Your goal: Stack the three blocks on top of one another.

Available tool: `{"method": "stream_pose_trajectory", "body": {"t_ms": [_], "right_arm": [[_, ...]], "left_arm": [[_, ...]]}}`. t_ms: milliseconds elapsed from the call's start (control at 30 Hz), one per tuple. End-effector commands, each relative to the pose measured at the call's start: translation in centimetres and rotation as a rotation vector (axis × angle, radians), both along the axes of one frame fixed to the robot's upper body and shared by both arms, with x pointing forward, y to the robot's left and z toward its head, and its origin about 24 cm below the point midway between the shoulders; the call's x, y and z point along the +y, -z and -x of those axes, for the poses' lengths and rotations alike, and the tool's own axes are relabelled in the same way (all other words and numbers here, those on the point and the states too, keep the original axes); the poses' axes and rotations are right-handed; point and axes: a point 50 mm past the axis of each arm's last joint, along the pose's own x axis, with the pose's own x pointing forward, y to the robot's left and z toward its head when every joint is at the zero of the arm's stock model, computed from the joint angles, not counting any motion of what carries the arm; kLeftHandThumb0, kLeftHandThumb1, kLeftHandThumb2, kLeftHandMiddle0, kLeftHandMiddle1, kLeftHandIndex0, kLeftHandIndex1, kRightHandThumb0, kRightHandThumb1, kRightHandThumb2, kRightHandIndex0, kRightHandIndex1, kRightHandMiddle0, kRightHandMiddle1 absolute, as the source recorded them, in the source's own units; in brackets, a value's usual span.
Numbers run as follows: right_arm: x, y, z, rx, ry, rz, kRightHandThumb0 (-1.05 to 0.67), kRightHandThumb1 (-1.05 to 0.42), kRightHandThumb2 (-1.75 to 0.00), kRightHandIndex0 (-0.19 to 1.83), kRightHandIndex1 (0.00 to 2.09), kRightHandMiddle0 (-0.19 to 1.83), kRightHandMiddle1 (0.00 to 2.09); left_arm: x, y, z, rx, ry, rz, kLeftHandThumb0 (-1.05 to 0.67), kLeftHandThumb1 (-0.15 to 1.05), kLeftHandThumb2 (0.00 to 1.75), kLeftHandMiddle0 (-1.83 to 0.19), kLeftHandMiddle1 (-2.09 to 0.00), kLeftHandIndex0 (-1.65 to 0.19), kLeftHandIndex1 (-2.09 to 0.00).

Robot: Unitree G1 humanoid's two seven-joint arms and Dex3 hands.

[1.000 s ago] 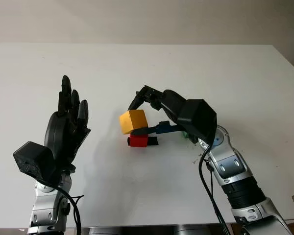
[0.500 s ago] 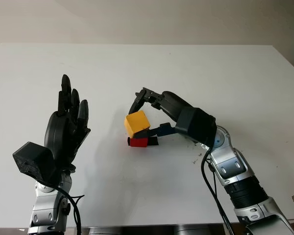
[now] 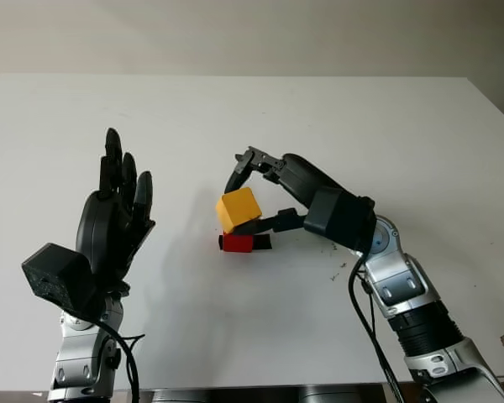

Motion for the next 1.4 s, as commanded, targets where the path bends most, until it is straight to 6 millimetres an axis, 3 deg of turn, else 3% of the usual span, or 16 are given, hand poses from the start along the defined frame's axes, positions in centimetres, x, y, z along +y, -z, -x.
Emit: {"method": "stream_pose_trajectory", "body": {"t_ms": [0,133,233,467,567,733,833,1033,1200,1367], "right_arm": [[0.0,-0.7,-0.2,-0.017,0.000,0.002,-0.36,-0.93,-0.06,0.23,0.06,0.27,1.55],[0.0,-0.5,-0.1,-0.021,-0.003,0.019,-0.36,-0.94,-0.06,0.22,0.05,0.27,1.47],[0.0,-0.5,-0.1,-0.022,-0.012,0.046,-0.37,-0.94,-0.05,0.20,0.05,0.22,1.24],[0.0,-0.5,-0.1,0.001,-0.041,0.073,-0.46,-0.90,-0.05,0.14,0.03,0.13,0.90],[-0.1,-0.5,0.0,0.016,-0.068,0.086,-0.53,-0.89,-0.05,0.09,0.02,0.10,0.77],[-0.2,-0.7,0.0,0.015,-0.121,0.129,-0.64,-0.86,-0.05,-0.10,0.02,0.04,0.35],[-0.2,-0.8,0.0,0.011,-0.136,0.138,-0.66,-0.85,-0.05,-0.16,0.01,0.01,0.23],[-0.5,-1.6,0.0,-0.013,-0.135,0.121,-0.71,-0.84,-0.05,-0.19,0.00,-0.14,0.09],[-1.8,-4.2,0.1,-0.086,-0.121,0.124,-0.73,-0.85,-0.06,-0.19,0.00,-0.15,0.08],[-4.4,-7.2,0.8,-0.219,-0.044,0.076,-0.65,-0.87,-0.06,-0.19,0.00,-0.10,0.09]], "left_arm": [[-0.1,-0.2,0.0,-0.009,0.001,-0.007,-0.74,1.05,0.52,0.18,-0.06,0.19,0.00],[-0.1,-0.2,0.0,-0.015,-0.003,-0.009,-0.74,1.05,0.52,0.17,-0.06,0.19,-0.01],[0.0,-0.2,0.0,-0.016,-0.002,-0.006,-0.74,1.05,0.51,0.17,-0.05,0.19,0.00],[-0.1,-0.1,0.0,-0.013,-0.004,0.003,-0.75,1.05,0.50,0.18,-0.05,0.19,0.00],[-0.1,-0.1,0.0,-0.017,-0.003,0.001,-0.74,1.05,0.50,0.18,-0.05,0.19,0.00],[-0.2,-0.1,0.0,-0.018,-0.005,0.008,-0.73,1.05,0.50,0.17,-0.05,0.19,0.00],[-0.2,-0.1,0.1,-0.020,-0.004,0.004,-0.73,1.05,0.50,0.18,-0.05,0.19,0.00],[-0.2,0.0,0.1,-0.019,-0.008,0.002,-0.74,1.05,0.50,0.18,-0.05,0.19,0.00],[-0.1,0.0,0.2,-0.011,-0.010,-0.004,-0.75,1.05,0.50,0.18,-0.05,0.19,0.00],[0.0,0.0,0.3,-0.014,-0.018,0.003,-0.75,1.05,0.48,0.19,-0.05,0.19,0.00]]}}
